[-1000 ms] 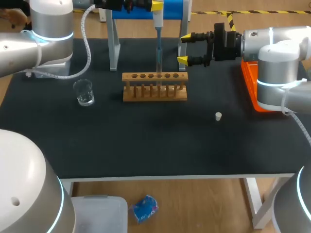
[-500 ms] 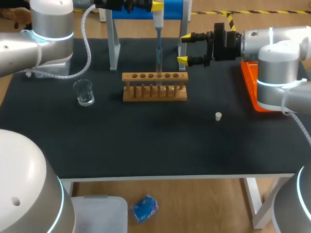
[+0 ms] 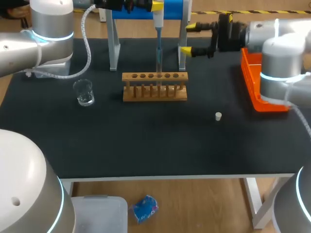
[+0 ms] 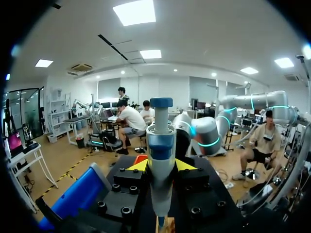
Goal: Invert the test tube, pick up the pipette, mount the tip to pipette, aspirate from beaker and dispense into the tube, eject the tip, return the pipette, and cap with the stopper.
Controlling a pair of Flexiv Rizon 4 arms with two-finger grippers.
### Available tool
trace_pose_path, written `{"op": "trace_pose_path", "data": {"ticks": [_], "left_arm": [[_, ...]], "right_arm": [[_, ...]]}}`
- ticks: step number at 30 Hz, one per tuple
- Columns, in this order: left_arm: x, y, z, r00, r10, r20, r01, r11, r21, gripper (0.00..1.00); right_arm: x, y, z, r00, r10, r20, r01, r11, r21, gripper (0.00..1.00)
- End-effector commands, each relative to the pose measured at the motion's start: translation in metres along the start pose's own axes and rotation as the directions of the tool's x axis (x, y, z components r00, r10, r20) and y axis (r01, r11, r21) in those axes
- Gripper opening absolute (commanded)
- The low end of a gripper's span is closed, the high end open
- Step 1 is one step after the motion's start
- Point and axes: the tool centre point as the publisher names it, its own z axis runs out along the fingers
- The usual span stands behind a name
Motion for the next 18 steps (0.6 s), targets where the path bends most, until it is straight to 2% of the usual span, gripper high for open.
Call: {"op": "trace_pose_path", "data": {"ticks": [1,6,11,15,16,18], "left_arm": [[0.001,-0.001,0.0,1.0,0.0,0.004,0.0,1.0,-0.002,0.0],[0.001,-0.001,0.0,1.0,0.0,0.004,0.0,1.0,-0.002,0.0],[0.001,-0.001,0.0,1.0,0.0,0.004,0.0,1.0,-0.002,0.0],[0.001,-0.001,0.0,1.0,0.0,0.004,0.0,1.0,-0.002,0.0],[0.001,-0.001,0.0,1.0,0.0,0.004,0.0,1.0,-0.002,0.0],[0.001,-0.001,0.0,1.0,0.0,0.004,0.0,1.0,-0.002,0.0]], "right_arm": [[-0.002,0.056,-0.033,0.999,-0.014,0.042,0.011,0.997,0.077,1.0],[-0.012,0.106,-0.048,0.993,-0.014,0.113,0.002,0.994,0.11,1.0],[-0.016,0.151,-0.053,0.991,-0.019,0.131,0.006,0.995,0.099,1.0],[-0.018,0.171,-0.048,0.993,-0.008,0.121,-0.002,0.996,0.087,1.0],[-0.019,0.175,-0.048,0.993,-0.011,0.121,0.003,0.998,0.059,1.0],[-0.019,0.175,-0.048,0.993,-0.011,0.121,0.003,0.998,0.059,1.0]]}}
